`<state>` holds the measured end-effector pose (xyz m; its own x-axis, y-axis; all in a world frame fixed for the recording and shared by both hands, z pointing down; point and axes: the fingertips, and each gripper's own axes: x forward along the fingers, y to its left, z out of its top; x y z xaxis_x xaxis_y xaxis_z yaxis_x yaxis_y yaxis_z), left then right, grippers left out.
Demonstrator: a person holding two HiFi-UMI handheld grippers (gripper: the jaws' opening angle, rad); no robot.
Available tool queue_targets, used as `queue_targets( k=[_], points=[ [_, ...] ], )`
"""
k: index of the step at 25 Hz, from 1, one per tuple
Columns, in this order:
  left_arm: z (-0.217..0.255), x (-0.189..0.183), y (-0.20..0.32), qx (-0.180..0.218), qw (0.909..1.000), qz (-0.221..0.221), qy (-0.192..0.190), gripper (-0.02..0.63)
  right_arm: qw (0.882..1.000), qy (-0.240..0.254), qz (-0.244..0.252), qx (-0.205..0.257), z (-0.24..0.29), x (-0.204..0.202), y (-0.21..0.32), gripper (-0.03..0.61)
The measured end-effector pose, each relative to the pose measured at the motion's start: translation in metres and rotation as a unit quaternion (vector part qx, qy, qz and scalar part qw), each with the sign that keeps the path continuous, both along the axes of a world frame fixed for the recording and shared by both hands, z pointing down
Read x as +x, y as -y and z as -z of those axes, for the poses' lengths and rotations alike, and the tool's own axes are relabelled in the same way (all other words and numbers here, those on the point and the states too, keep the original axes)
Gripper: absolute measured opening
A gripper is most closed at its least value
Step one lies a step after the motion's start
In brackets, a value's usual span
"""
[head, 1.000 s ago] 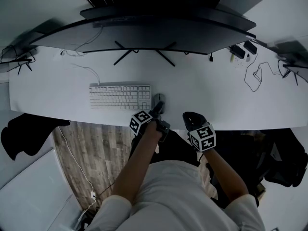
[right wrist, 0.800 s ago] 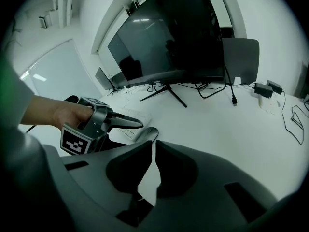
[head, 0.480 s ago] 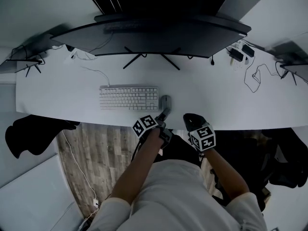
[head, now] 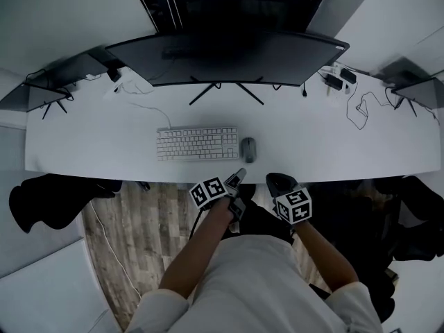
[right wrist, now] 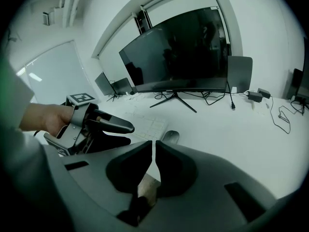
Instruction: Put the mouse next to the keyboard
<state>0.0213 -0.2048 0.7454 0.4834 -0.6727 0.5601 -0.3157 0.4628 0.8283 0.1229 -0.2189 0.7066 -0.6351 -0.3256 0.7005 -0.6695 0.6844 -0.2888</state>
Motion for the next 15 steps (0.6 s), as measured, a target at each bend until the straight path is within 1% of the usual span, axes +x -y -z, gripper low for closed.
queue_targets(
  k=[3,5,7,8,9,10,12,15],
  points=[
    [0.015,-0.007,-0.013,0.029,0.9988,-0.029,0.026,0.193,1.000,0.000,-0.011,0.007,0.009,-0.003,-0.014,0.043],
    [0.027,-0.010,-0.022,0.052,0.9963,-0.050,0.046,0.173,1.000,0.002,-0.017,0.013,0.016,-0.006,-0.022,0.044],
    [0.039,-0.014,-0.029,0.081,0.9906,-0.077,0.079,0.145,1.000,0.003,-0.021,0.019,0.022,-0.009,-0.030,0.044],
    [0.045,-0.017,-0.032,0.096,0.9858,-0.094,0.101,0.128,1.000,0.003,-0.022,0.022,0.024,-0.012,-0.034,0.044],
    [0.051,-0.020,-0.036,0.112,0.9791,-0.112,0.128,0.113,0.999,0.003,-0.023,0.025,0.026,-0.014,-0.039,0.044],
    [0.055,-0.024,-0.040,0.127,0.9704,-0.130,0.158,0.098,0.999,0.003,-0.023,0.028,0.028,-0.017,-0.043,0.044],
    [0.064,-0.031,-0.049,0.157,0.9494,-0.164,0.217,0.080,0.999,0.003,-0.025,0.034,0.031,-0.021,-0.053,0.044],
    [0.079,-0.043,-0.062,0.199,0.9180,-0.192,0.284,0.066,0.998,0.004,-0.031,0.046,0.037,-0.027,-0.067,0.044]
  ],
)
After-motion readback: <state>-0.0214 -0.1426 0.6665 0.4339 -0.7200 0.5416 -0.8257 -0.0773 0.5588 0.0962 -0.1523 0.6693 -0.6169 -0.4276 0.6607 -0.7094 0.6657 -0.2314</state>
